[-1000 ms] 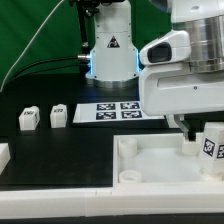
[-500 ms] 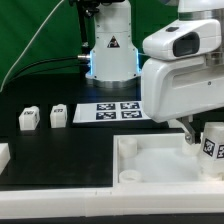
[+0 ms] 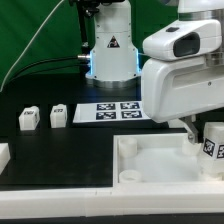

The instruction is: Assemble one leg

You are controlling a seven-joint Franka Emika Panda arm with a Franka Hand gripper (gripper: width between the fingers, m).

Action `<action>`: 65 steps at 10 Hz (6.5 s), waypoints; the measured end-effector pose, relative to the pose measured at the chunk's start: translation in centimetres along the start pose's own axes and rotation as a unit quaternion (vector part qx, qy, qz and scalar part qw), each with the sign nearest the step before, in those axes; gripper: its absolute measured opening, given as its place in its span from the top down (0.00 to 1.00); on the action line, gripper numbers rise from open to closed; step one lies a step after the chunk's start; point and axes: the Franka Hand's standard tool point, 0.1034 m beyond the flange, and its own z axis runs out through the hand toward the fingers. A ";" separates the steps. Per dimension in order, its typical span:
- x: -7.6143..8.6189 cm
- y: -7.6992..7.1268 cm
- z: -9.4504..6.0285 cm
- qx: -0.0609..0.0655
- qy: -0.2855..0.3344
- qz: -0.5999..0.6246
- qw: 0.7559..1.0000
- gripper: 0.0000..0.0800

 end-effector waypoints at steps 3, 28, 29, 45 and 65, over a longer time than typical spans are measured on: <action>0.0 0.1 0.0 0.000 0.001 0.000 1.000 0.61; 0.3 -0.2 0.4 0.061 -0.007 0.722 0.689 0.20; 0.1 -0.4 0.7 0.057 -0.011 0.683 0.728 0.20; 0.3 2.0 0.0 0.008 -0.022 0.213 0.977 0.19; 0.2 1.5 0.5 0.016 -0.021 0.768 0.640 0.63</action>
Offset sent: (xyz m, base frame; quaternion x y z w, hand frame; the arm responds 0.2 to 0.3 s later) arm 0.0000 0.0000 0.0000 0.0000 0.0000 0.0000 1.0000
